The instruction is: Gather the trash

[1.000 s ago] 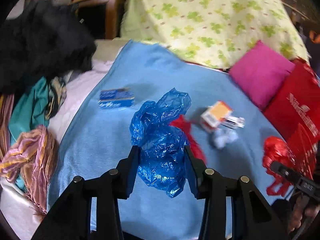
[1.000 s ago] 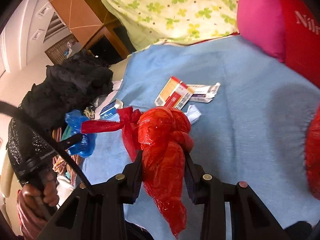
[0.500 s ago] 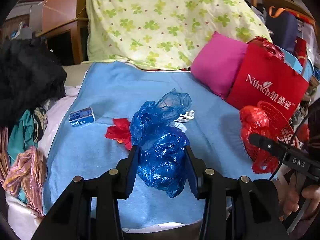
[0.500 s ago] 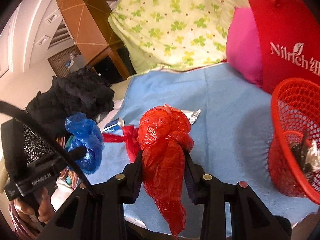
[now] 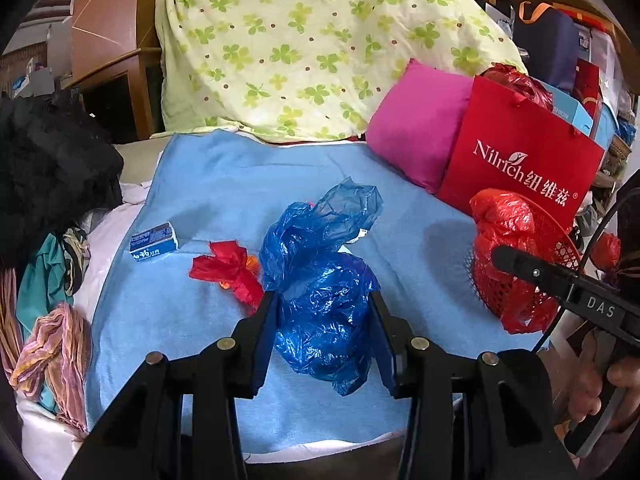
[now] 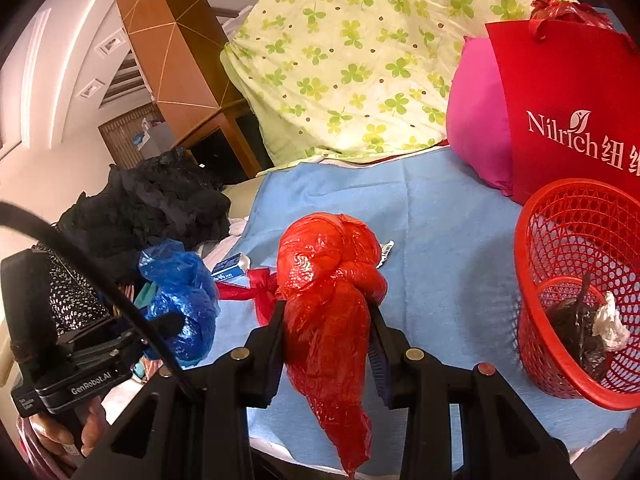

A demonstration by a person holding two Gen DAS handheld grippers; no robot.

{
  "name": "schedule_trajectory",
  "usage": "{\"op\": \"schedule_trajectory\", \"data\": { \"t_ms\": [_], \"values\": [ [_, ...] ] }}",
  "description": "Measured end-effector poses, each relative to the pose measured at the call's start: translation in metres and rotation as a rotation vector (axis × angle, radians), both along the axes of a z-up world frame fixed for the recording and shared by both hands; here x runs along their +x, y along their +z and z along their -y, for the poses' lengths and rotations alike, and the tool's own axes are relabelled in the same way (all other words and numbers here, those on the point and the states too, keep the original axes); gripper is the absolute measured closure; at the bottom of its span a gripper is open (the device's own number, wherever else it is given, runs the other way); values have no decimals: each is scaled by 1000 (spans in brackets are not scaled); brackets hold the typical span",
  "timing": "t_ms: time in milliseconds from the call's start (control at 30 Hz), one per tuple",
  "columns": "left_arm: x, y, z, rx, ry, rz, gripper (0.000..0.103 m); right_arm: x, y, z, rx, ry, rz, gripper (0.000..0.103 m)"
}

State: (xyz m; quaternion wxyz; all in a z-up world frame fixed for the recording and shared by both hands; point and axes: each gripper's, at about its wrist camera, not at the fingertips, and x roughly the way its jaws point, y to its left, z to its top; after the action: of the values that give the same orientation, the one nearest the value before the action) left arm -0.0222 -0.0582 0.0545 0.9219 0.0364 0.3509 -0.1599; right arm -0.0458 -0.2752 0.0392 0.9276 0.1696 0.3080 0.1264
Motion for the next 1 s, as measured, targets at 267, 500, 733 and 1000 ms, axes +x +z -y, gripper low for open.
{"op": "schedule_trajectory", "data": {
  "t_ms": [267, 500, 733, 1000],
  "values": [
    [3, -5, -2, -7, 20, -14, 57, 1, -3, -2, -3, 4, -7, 64],
    [0, -1, 0, -3, 33, -5, 57, 1, -1, -1, 1, 6, 2, 64],
    [-6, 4, 6, 4, 22, 10, 57, -4, 1, 3, 5, 6, 19, 64],
    [-5, 4, 11, 13, 9, 7, 56, -11, 2, 8, 12, -8, 29, 64]
  ]
}}
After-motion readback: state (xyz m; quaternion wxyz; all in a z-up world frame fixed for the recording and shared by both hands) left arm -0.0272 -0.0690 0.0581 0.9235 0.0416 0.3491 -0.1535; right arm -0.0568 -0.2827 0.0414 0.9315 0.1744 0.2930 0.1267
